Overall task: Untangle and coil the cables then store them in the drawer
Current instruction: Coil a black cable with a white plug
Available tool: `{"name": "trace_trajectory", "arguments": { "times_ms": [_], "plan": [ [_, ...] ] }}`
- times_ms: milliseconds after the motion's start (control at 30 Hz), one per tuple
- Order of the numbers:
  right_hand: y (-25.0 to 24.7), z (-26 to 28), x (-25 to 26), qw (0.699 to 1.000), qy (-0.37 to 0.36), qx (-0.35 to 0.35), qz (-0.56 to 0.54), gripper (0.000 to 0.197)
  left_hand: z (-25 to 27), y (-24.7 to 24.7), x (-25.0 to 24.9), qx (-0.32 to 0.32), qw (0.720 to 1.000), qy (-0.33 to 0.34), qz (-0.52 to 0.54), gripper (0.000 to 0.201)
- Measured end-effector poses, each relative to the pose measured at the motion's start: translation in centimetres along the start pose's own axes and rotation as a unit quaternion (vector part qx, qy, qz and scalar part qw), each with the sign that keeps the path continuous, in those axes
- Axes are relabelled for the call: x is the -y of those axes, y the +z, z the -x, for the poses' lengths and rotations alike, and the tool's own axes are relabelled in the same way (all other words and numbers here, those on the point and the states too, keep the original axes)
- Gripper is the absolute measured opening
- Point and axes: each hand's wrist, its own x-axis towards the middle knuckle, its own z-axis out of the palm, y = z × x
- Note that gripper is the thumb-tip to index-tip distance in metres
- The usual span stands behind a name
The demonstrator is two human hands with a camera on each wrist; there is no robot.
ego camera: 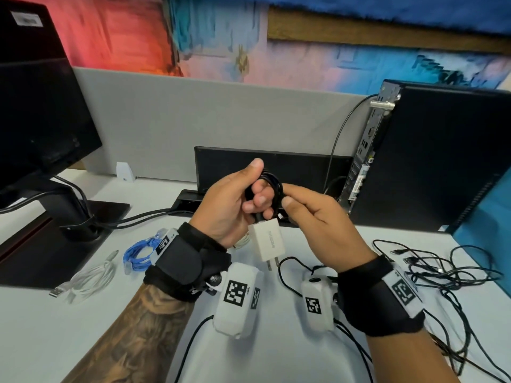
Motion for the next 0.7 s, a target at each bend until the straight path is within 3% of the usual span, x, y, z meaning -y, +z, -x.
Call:
{"name": "trace_trajectory", "arguments": {
  "times_ms": [67, 167, 267, 367, 500, 700],
  "plan": [
    [-0.1, 0.1, 0.3, 1.0, 0.014, 0.004, -0.028, 0.023, 0.0, 0.0, 0.1, 0.006, 1.0, -0.019, 0.016, 0.042],
    [-0.2, 0.1, 0.1, 0.999, 0.022, -0.007, 0.033, 0.011, -0.1, -0.2, 0.3, 0.029, 0.997, -0.059, 0.047, 0.045],
    [-0.3, 0.1, -0.4, 0.996, 0.03, -0.018, 0.082, 0.031, -0.3, -0.8, 1.0, 0.061, 0.992, -0.087, 0.069, 0.045],
    [-0.4, 0.1, -0.6, 0.994, 0.019, -0.046, 0.1, 0.027, -0.5, -1.2, 1.5, 0.037, 0.995, -0.071, 0.052, 0.041],
    [-0.3, -0.1, -1.6, 0.99, 0.025, -0.074, 0.116, 0.032, -0.9, -1.4, 1.8, -0.006, 0.998, -0.045, -0.051, 0.04],
    [-0.2, -0.1, -2.1, 0.99, 0.02, -0.117, 0.071, 0.025, -0.6, -0.6, 1.9, -0.004, 0.998, -0.038, -0.043, 0.033]
  ]
}}
